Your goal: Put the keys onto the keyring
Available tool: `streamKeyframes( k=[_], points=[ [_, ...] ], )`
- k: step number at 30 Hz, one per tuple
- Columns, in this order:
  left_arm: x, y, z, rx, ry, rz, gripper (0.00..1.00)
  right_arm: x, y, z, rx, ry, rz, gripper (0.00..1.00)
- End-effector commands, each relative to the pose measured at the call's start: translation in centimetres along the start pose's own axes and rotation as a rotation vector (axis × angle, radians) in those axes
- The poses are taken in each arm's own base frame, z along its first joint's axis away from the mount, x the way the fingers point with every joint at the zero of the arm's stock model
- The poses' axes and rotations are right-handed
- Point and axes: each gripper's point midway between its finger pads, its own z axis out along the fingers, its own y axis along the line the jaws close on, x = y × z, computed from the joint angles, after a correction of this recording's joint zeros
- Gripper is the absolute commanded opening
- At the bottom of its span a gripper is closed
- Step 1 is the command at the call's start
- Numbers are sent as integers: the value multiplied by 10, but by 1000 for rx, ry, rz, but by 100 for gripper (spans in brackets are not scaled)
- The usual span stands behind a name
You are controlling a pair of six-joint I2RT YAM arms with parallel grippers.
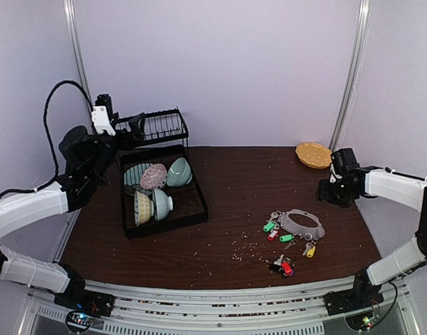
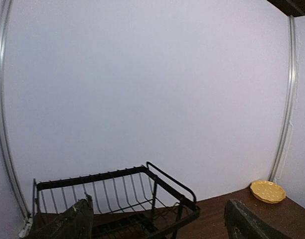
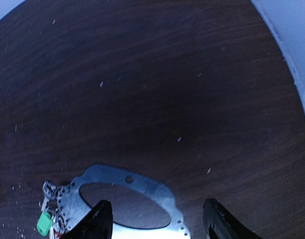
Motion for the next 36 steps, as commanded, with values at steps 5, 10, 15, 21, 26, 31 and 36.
streamKeyframes(
  k=[5,10,15,21,26,31,36],
  points=[
    [51,-116,11,366,162,-19,94,87,51,-8,0,273,-151,61],
    [73,-131,10,407,211,-40,94,104,40,-4,121,289,-200,55],
    [78,-133,11,405,223,-14,94,104,34,-3,147,267,-182,50],
    [82,-136,12,411,232,-13,94,111,47,-7,93,261,-141,46],
    [84,-139,12,417,236,-10,94,107,58,-5,81,183,-60,46],
    [86,-140,11,418,240,0,94,109,57,-2,136,129,-25,43],
    [89,-139,11,413,245,11,94,114,70,-7,97,127,-57,40]
  ],
)
